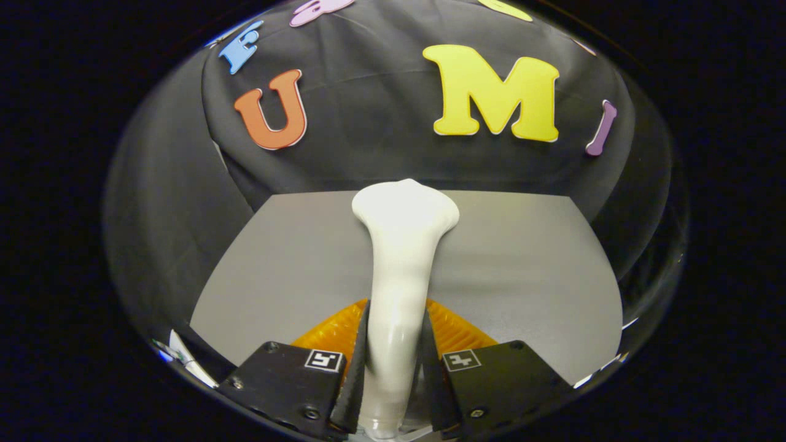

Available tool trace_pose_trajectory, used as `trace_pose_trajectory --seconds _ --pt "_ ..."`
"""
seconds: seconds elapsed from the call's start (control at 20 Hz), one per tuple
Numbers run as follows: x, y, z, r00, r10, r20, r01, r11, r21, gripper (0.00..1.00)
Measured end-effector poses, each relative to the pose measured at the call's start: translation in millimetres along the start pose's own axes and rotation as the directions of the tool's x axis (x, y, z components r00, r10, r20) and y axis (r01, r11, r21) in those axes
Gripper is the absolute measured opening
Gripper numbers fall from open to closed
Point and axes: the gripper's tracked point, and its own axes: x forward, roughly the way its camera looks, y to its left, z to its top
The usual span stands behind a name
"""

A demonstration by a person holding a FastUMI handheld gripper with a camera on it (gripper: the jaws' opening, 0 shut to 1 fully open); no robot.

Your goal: Iron the clothes twice with a garment steamer, once on the left side and once on the right side.

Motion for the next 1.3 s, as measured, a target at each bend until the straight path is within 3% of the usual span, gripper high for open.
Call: trace_pose_trajectory --seconds 0.2,0.55,1.05,1.3 --pt "-1.8 5.4 3.5 0.998 0.054 0.014 -0.056 0.995 0.088 0.37" --pt "-43.7 4.5 0.1 0.990 0.117 0.082 -0.124 0.988 0.088 0.35" --pt "-154.0 -35.7 -3.6 0.940 0.154 0.305 -0.202 0.971 0.129 0.35" --pt "-213.3 -75.4 -24.9 0.909 0.102 0.403 -0.172 0.975 0.140 0.35"
